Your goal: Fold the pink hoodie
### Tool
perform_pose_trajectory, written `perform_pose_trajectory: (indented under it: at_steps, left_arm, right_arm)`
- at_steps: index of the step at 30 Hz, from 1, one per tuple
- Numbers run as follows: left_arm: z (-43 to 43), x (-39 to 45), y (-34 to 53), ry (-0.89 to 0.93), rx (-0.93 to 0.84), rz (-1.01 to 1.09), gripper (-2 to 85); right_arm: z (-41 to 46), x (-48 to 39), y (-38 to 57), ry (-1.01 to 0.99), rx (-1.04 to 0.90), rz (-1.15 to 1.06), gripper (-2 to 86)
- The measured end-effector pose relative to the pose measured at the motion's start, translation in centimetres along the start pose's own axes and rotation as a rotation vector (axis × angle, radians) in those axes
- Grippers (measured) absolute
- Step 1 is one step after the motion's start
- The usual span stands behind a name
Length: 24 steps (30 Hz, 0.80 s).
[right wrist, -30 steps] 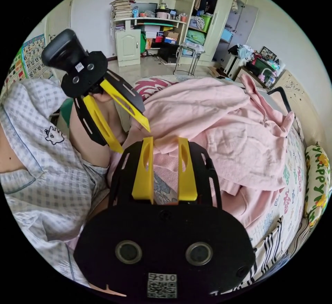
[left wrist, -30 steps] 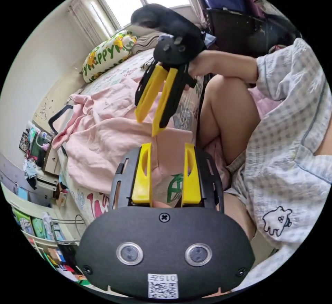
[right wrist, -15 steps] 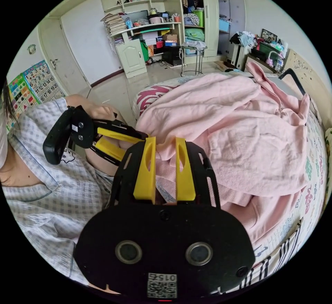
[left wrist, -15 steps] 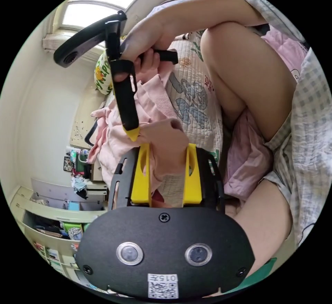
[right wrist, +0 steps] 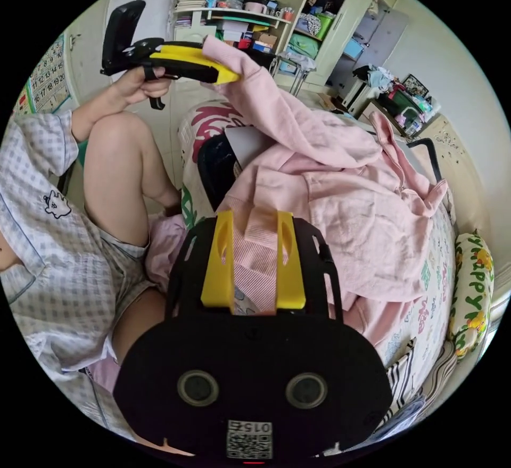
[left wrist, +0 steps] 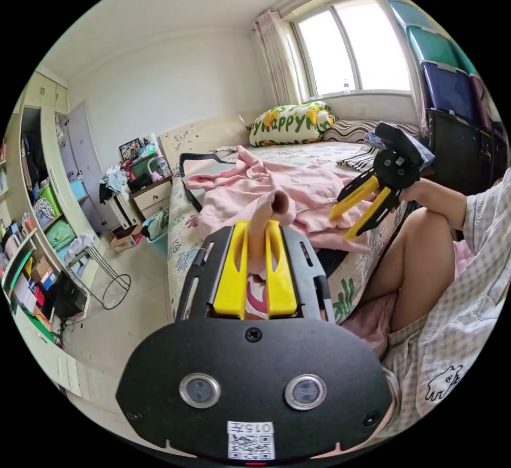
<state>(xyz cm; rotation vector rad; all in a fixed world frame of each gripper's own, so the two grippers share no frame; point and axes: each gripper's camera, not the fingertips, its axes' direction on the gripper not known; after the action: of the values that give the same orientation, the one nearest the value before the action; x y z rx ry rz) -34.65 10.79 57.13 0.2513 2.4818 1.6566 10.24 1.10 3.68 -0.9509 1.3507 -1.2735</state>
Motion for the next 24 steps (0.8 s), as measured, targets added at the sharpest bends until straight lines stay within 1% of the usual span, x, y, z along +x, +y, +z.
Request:
perform_pose_trajectory:
  at_steps: [1,3,5,6,7,9,10,11,12,13,14,16,17,18,19,20,21,23,24]
  left_arm:
    - [-0.2,0.1,-0.2,-0.011,0.004,0.019,5.0]
    - [-0.6,-0.2,-0.4,-0.021,0.021,0.015,4.8]
    - [-1.6,-2.4,-0.9,-0.008,0.058,-0.05,4.4]
    - [-1.9,-3.4,-1.0,-0.001,0.069,-0.078,4.3]
    - [-2.5,-5.8,-1.2,0.012,0.092,-0.146,4.2]
    - [-3.9,-10.0,-1.4,-0.021,0.136,-0.249,3.9]
    - [-5.2,-13.0,-1.5,-0.109,0.171,-0.316,3.6]
    - [-6.6,-16.3,-1.2,-0.236,0.218,-0.4,3.4]
    - [-7.2,-18.0,-0.9,-0.289,0.243,-0.447,3.3]
    - [-8.0,-21.6,0.0,-0.37,0.275,-0.555,3.2]
    - [-8.2,-24.9,0.9,-0.428,0.261,-0.635,3.1]
    - [-7.9,-28.3,2.8,-0.524,0.227,-0.742,3.3]
    - [-7.2,-29.6,4.0,-0.595,0.184,-0.774,3.7]
    - [-6.6,-30.1,4.6,-0.628,0.147,-0.794,3.9]
    - [-5.3,-30.8,6.0,-0.645,0.071,-0.855,4.3]
    - [-4.2,-30.7,6.9,-0.633,0.012,-0.879,4.4]
    - [-3.8,-30.2,7.1,-0.634,0.004,-0.862,4.4]
    - [-3.5,-26.5,6.5,-0.693,0.018,-0.682,4.8]
    - [-3.6,-25.6,6.1,-0.708,0.017,-0.638,5.2]
  right_arm:
    - [0.1,-0.1,0.0,0.036,-0.004,-0.012,9.3]
    - [0.0,0.6,0.2,0.018,0.007,0.007,6.8]
    - [-1.1,3.1,1.3,-0.131,0.076,0.071,3.2]
    - [-1.6,4.2,1.7,-0.175,0.101,0.102,2.4]
    - [-2.7,6.6,2.7,-0.254,0.15,0.172,1.4]
    - [-4.9,10.3,4.6,-0.278,0.222,0.284,0.5]
    - [-6.7,12.9,6.2,-0.275,0.259,0.35,0.0]
    - [-8.6,15.4,8.0,-0.25,0.287,0.42,-0.3]
    - [-9.5,16.6,9.0,-0.244,0.314,0.449,-0.4]
    - [-11.3,18.8,11.2,-0.251,0.374,0.498,-0.6]
    - [-12.4,20.5,13.3,-0.326,0.429,0.531,-0.5]
    - [-12.7,20.8,15.1,-0.422,0.486,0.512,-0.5]
    - [-12.3,19.8,15.4,-0.373,0.488,0.494,-0.4]
    - [-11.9,19.2,15.4,-0.329,0.473,0.491,-0.4]
    - [-11.1,18.2,15.4,-0.254,0.446,0.483,-0.3]
    - [-10.3,17.7,15.6,-0.231,0.446,0.495,-0.3]
    - [-9.9,17.7,15.9,-0.239,0.452,0.51,-0.3]
    - [-9.9,19.3,18.1,-0.257,0.513,0.628,-0.2]
    - [-10.4,19.9,19.0,-0.228,0.536,0.673,-0.2]
